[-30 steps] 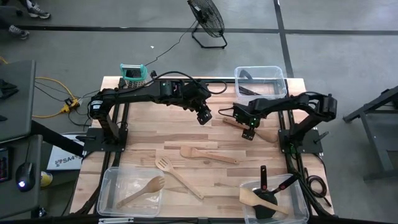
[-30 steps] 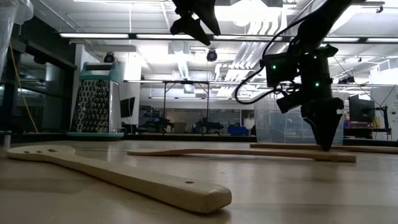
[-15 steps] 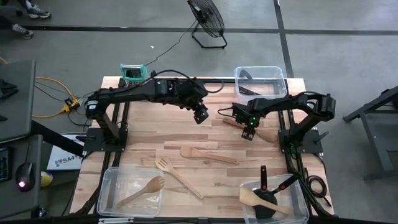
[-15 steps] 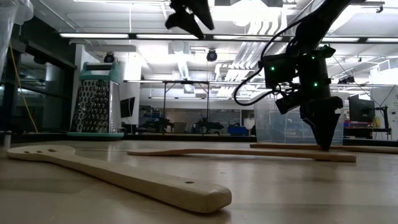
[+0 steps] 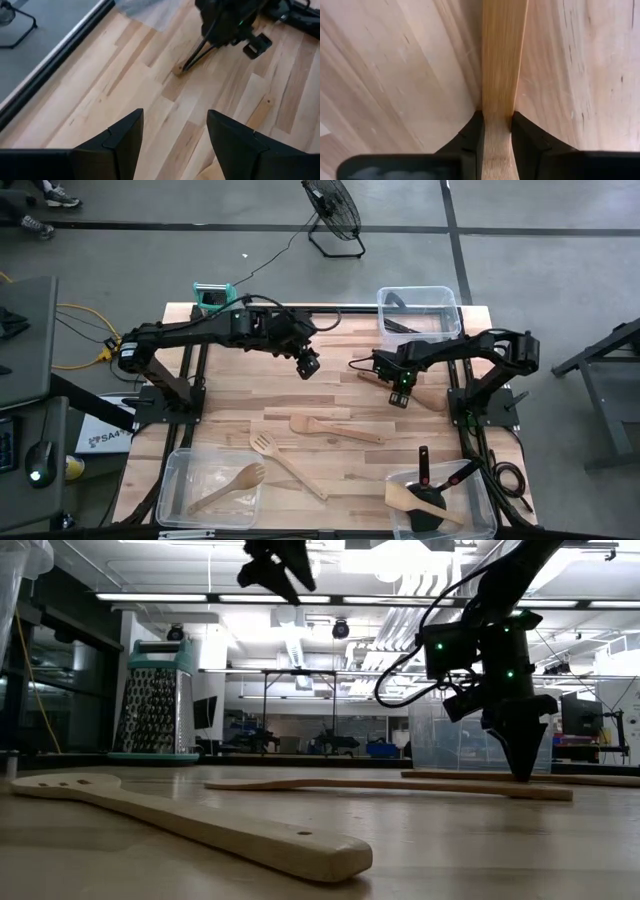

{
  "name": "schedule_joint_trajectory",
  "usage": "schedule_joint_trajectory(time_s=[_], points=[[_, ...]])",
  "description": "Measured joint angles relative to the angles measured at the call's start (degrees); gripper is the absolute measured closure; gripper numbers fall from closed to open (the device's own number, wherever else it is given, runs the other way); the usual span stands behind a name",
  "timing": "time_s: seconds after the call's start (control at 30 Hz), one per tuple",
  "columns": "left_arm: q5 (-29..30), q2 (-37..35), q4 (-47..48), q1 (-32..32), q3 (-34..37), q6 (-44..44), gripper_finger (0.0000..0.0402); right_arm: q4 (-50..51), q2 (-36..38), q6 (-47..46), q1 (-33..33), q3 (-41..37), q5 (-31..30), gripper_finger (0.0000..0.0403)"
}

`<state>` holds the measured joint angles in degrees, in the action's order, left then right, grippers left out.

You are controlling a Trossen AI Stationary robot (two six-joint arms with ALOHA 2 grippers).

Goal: Pick & Place Kitchen Items
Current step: Put the light brown serving spoon into the bottom left transparent bin

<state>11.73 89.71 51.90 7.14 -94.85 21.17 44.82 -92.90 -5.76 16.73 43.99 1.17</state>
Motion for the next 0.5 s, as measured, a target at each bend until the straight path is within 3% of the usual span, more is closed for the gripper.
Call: schedule_joint_trajectory(time_s=[0.27,0.5], points=[[0.28,-2.40,-1.71,-0.83,5.88,1.92,0.0187,-0.07,0.24,1.23,-0.24,-0.08,0.25,0.0340],[0.45,-2.44,-1.65,-0.77,6.80,2.69,0.0187,0.40,4.02,2.82,-0.29,0.31,2.22,0.0340]])
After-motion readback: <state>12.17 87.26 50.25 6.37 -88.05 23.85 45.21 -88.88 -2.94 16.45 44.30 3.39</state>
